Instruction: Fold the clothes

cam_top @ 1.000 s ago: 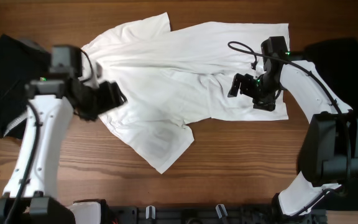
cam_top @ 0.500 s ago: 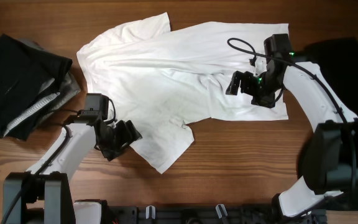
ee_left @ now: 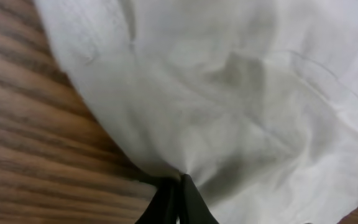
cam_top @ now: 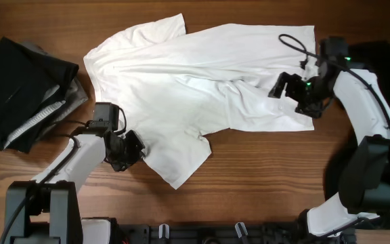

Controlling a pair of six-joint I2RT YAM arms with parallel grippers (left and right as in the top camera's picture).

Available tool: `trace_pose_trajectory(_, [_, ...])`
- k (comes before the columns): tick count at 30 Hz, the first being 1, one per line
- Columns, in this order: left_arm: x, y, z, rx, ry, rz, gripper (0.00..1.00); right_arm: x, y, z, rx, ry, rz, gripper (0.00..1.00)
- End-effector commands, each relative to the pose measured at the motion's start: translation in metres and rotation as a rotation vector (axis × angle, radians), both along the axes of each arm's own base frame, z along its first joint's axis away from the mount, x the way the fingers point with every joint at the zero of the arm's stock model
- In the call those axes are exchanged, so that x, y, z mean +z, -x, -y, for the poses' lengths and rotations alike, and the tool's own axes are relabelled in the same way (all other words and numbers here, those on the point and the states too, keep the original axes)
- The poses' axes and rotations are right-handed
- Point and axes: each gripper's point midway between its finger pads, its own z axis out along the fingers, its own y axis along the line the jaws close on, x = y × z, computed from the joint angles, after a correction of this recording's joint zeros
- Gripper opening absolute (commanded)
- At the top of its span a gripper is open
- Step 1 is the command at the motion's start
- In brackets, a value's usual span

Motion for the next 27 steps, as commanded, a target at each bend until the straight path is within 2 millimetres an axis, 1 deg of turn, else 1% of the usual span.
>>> trace_pose_trajectory(1, [0.0, 0.013, -0.025, 0.058, -0.033, -0.081, 0.04, 0.004, 0.005, 0.022, -0.02, 0.072, -0.004, 1.0])
trace_pose_trajectory(3, [0.012, 0.013, -0.044, 0.104, -0.051, -0.099, 0.04, 0.001, 0.009, 0.027, -0.026, 0.104, -0.027, 0.99])
trace_pose_trajectory(4, [0.021, 0.012, -0.06, 0.139, -0.07, -0.099, 0.04, -0.001, 0.012, 0.033, -0.045, 0.137, -0.046, 1.0])
trace_pose_trajectory(7, [0.046, 0.006, -0.098, 0.209, -0.099, -0.057, 0.04, -0.004, 0.021, 0.051, -0.114, 0.24, -0.099, 1.0])
trace_pose_trajectory(8, [0.06, 0.006, -0.118, 0.25, -0.108, -0.026, 0.04, -0.005, 0.022, 0.054, -0.112, 0.256, -0.1, 1.0])
trace_pose_trajectory(11, [0.072, 0.013, -0.143, 0.328, -0.127, 0.002, 0.04, -0.005, 0.021, 0.054, -0.105, 0.256, -0.093, 1.0])
trace_pose_trajectory(13, [0.077, 0.018, -0.15, 0.379, -0.115, 0.01, 0.04, -0.004, 0.019, 0.051, -0.081, 0.241, -0.08, 1.0])
trace_pose_trajectory(14, [0.079, 0.016, -0.148, 0.381, -0.087, 0.027, 0.04, -0.004, 0.017, 0.047, -0.053, 0.22, -0.068, 0.99])
trace_pose_trajectory(15, [0.082, 0.01, -0.139, 0.353, -0.034, 0.062, 0.04, -0.003, 0.015, 0.04, -0.013, 0.182, -0.05, 1.0])
trace_pose_trajectory(16, [0.086, 0.004, -0.129, 0.32, 0.022, 0.094, 0.09, -0.003, 0.014, 0.037, -0.003, 0.169, -0.043, 0.99])
trace_pose_trajectory(17, [0.089, 0.0, -0.117, 0.285, 0.065, 0.113, 0.2, -0.003, 0.013, 0.036, -0.004, 0.162, -0.037, 1.0])
trace_pose_trajectory(19, [0.085, -0.002, -0.103, 0.23, 0.074, 0.106, 0.45, -0.002, 0.01, 0.036, -0.009, 0.162, -0.026, 1.0])
trace_pose_trajectory(20, [0.081, -0.004, -0.093, 0.188, 0.076, 0.107, 0.56, -0.002, 0.009, 0.036, -0.015, 0.159, -0.023, 1.0])
trace_pose_trajectory(21, [0.077, -0.005, -0.086, 0.163, 0.078, 0.106, 0.62, -0.002, 0.009, 0.036, -0.015, 0.159, -0.022, 1.0])
trace_pose_trajectory(23, [0.064, -0.007, -0.063, 0.086, 0.082, 0.107, 0.68, -0.002, 0.009, 0.036, -0.014, 0.159, -0.023, 1.0])
trace_pose_trajectory(26, [0.043, -0.005, -0.037, 0.026, 0.067, 0.082, 0.7, -0.002, 0.011, 0.036, -0.014, 0.158, -0.03, 1.0])
trace_pose_trajectory(27, [0.036, -0.003, -0.031, 0.016, 0.052, 0.07, 0.71, -0.002, 0.011, 0.036, -0.014, 0.158, -0.033, 1.0])
